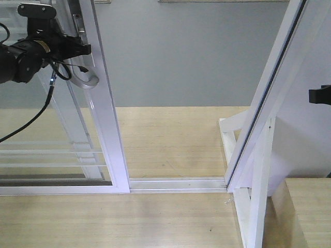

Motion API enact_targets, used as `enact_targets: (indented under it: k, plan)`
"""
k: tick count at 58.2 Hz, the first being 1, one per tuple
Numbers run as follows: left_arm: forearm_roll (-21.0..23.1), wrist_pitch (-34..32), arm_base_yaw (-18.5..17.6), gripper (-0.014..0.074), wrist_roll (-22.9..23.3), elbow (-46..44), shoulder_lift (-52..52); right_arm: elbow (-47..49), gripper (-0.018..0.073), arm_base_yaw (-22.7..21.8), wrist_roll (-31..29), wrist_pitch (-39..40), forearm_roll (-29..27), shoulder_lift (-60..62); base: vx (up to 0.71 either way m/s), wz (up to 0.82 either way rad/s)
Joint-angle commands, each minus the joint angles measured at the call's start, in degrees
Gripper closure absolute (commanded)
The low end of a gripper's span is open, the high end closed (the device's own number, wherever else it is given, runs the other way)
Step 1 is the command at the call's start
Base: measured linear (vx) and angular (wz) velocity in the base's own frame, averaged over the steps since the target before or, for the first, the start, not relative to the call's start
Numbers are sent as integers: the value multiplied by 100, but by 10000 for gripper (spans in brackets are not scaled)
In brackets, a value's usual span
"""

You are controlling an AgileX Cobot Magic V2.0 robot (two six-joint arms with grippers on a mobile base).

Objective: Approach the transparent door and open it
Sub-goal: 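Slide the door farther open with the left gripper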

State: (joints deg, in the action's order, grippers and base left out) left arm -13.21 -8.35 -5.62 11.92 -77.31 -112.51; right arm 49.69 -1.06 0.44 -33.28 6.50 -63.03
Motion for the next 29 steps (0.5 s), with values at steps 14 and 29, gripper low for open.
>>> enact_targets:
  k: [14,29]
  plan:
    - [136,-284,219,393,-245,-329,837,166,227,-26,-4,379,57,120,0,0]
    - [-63,616,237,349,-268,-329,1212,166,227,-26,-4,379,57,120,0,0]
